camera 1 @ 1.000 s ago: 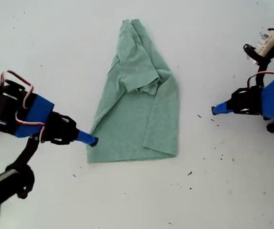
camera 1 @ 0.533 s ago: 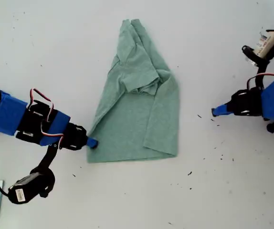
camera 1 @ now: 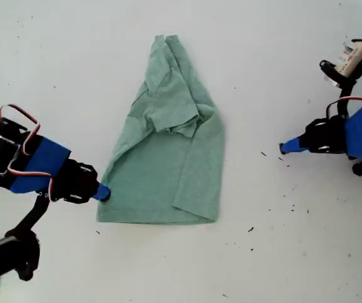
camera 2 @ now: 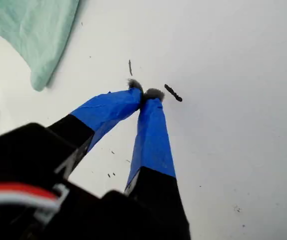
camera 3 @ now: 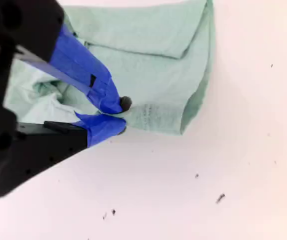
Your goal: Fold t shirt
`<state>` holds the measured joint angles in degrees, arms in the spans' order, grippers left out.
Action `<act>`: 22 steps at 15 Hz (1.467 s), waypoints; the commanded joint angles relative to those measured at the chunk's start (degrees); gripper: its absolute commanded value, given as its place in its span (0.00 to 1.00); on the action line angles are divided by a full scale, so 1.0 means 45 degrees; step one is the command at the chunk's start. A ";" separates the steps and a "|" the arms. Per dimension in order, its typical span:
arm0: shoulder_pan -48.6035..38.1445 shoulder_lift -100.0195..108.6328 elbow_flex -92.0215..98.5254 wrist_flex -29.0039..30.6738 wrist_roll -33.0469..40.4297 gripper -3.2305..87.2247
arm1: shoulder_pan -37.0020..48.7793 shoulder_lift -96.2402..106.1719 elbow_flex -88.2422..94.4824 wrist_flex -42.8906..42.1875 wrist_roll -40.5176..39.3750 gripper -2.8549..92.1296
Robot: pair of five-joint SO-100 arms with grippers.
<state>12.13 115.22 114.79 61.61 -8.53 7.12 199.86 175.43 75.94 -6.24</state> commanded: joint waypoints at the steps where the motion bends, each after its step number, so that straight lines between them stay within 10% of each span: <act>1: -0.0996 -0.0527 -0.2344 -0.0293 0.1367 0.03 | -0.0156 0.0156 0.0625 0.0000 -0.0078 0.06; 6: -0.2012 -0.9863 -1.2031 -0.0059 0.4531 0.03 | -0.0195 0.0156 0.0625 0.0000 -0.0039 0.06; 9: -0.1992 -1.2578 -1.4043 -0.0488 0.5137 0.28 | -0.0273 0.0156 0.0625 0.0000 0.0039 0.06; 14: -0.2402 -0.7539 -1.2949 0.3242 0.5039 0.30 | -0.0293 0.0156 0.0625 0.0000 0.0020 0.06; 22: -0.1719 1.0801 1.1523 -0.2324 0.0059 0.12 | -0.0234 0.0156 0.0625 0.0000 -0.0039 0.06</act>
<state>1.58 149.06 153.28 54.67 -3.08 6.33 199.86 175.43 75.94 -6.24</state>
